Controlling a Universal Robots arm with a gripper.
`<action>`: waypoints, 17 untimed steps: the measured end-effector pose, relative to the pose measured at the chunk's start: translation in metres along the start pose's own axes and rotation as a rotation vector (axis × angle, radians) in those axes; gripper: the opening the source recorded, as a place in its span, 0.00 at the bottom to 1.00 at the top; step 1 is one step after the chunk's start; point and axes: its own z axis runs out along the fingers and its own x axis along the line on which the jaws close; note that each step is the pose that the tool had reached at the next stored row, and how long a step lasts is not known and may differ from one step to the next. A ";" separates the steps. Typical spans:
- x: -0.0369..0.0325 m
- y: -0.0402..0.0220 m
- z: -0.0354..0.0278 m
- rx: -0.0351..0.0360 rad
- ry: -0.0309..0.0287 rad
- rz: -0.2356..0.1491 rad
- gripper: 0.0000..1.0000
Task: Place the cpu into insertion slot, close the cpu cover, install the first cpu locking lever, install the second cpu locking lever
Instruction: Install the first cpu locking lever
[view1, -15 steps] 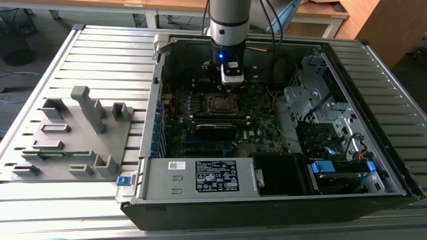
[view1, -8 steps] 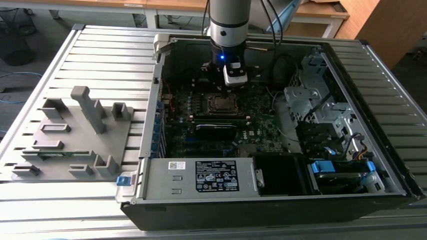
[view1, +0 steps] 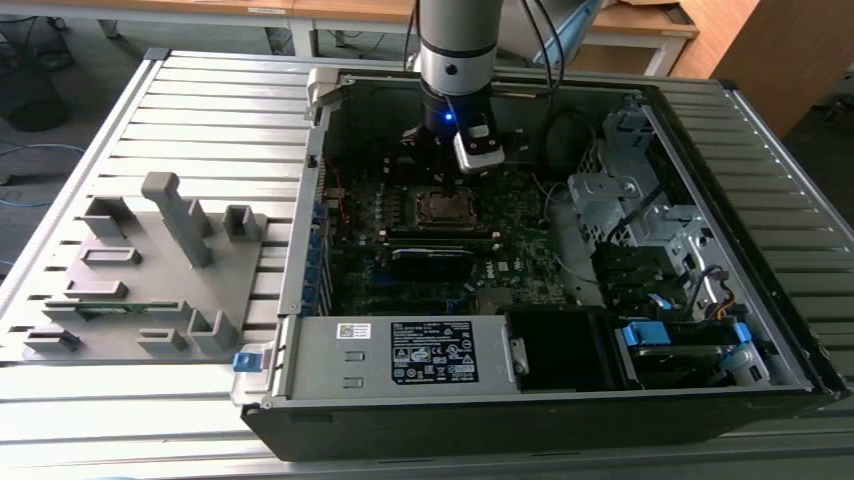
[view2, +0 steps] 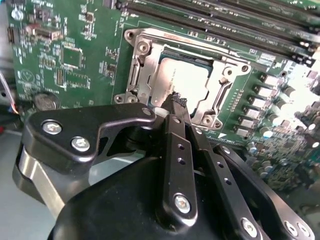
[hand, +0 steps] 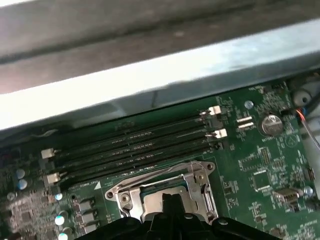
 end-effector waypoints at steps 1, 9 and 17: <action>0.0000 0.0000 0.0000 -0.0010 0.0005 -0.014 0.10; -0.0006 -0.0025 0.0000 -0.0025 0.0020 -0.060 0.10; -0.0026 -0.0120 -0.0002 -0.0026 0.0020 -0.060 0.10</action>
